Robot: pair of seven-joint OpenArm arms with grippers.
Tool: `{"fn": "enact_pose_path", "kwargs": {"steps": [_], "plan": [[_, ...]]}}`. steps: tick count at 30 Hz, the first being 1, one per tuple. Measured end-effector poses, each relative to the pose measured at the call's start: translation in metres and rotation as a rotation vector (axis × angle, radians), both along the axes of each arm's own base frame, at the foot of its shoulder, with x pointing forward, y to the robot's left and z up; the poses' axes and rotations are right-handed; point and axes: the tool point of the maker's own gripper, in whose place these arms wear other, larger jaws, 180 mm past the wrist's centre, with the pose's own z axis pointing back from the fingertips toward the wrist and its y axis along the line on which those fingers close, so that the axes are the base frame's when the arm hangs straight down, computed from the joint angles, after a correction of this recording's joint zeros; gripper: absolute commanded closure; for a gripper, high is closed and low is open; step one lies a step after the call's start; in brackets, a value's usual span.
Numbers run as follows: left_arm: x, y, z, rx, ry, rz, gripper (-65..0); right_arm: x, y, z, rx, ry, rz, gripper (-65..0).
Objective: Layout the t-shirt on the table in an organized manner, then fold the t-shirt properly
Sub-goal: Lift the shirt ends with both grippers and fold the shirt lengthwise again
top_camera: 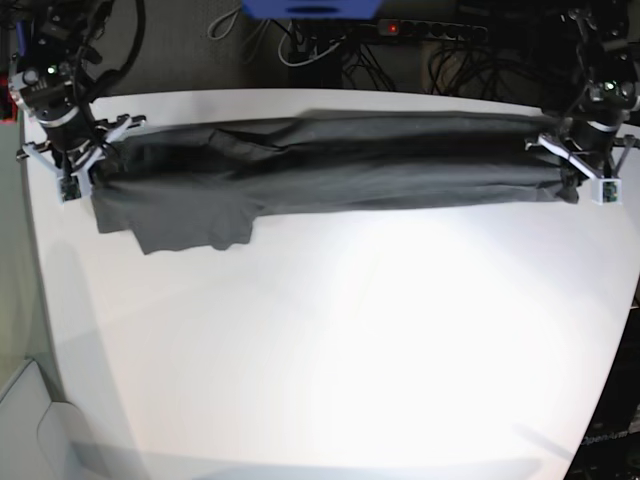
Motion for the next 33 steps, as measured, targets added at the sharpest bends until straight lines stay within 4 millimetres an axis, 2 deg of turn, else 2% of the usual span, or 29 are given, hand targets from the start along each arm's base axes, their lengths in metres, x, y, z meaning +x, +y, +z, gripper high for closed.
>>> {"fn": "enact_pose_path", "kwargs": {"steps": [5,8,13,23,25,28,31,33], "plan": [[-0.001,-0.002,-0.002,-0.002,0.005,-0.006,-2.2,-0.006,0.003,-0.005,0.012,0.014,-0.006,0.0],[-0.003,0.000,-0.007,-0.008,0.019,0.001,-2.2,-0.016,0.005,-0.012,0.018,0.044,-0.002,0.0],[-0.013,0.005,-0.027,-0.028,0.072,0.025,-2.5,-0.026,0.005,-0.039,0.062,0.114,-0.021,0.0],[-0.020,0.009,-0.041,-0.045,0.110,0.044,-3.6,-0.028,0.004,-0.044,0.069,0.128,-0.025,0.0],[-0.020,0.009,-0.041,-0.045,0.109,0.043,-8.6,-0.028,0.003,-0.044,0.068,0.128,-0.026,0.0],[-0.018,0.003,-0.044,-0.034,0.123,0.020,-22.3,-0.029,0.002,-0.044,0.063,0.132,-0.025,-1.0],[-0.017,-0.006,-0.047,-0.045,0.129,-0.009,-36.7,-0.029,-0.002,-0.044,0.047,0.141,-0.021,-7.5],[-0.018,-0.008,-0.048,-0.045,0.134,-0.015,-43.1,-0.030,-0.003,-0.045,0.047,0.143,-0.024,-11.9]]}}
